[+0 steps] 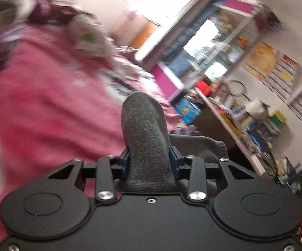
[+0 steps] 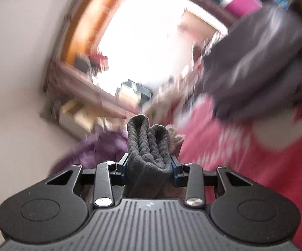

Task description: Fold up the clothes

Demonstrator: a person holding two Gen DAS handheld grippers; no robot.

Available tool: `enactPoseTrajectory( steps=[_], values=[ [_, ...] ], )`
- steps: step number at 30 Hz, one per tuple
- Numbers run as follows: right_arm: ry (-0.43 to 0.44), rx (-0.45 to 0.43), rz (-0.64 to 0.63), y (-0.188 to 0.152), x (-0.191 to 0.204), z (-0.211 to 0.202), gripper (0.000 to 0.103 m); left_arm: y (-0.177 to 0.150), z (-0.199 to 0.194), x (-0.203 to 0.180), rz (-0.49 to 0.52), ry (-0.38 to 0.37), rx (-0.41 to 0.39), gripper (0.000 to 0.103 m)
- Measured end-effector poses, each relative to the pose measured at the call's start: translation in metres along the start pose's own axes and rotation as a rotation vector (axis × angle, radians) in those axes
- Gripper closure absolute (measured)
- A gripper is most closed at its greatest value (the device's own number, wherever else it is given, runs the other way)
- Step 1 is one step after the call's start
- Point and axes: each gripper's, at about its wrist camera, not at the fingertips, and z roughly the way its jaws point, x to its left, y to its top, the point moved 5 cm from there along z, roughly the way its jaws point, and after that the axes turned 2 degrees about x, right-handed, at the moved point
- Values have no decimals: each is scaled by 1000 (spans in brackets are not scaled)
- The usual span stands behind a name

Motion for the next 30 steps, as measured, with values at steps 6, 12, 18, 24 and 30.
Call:
enactPoseTrajectory(
  steps=[6, 12, 18, 24, 30],
  values=[
    [-9, -272, 115, 61, -23, -35, 65, 29, 93, -68, 110, -139, 60, 68],
    [-15, -471, 130, 113, -32, -63, 65, 60, 160, -106, 86, -286, 66, 68],
    [-199, -507, 178, 144, -81, -54, 65, 39, 238, -60, -107, -213, 206, 71],
    [-338, -447, 307, 128, -139, -39, 67, 13, 260, -23, -250, -121, 236, 50],
    [-414, -459, 207, 144, -117, -51, 57, 21, 233, -33, -170, -73, 181, 38]
  ],
)
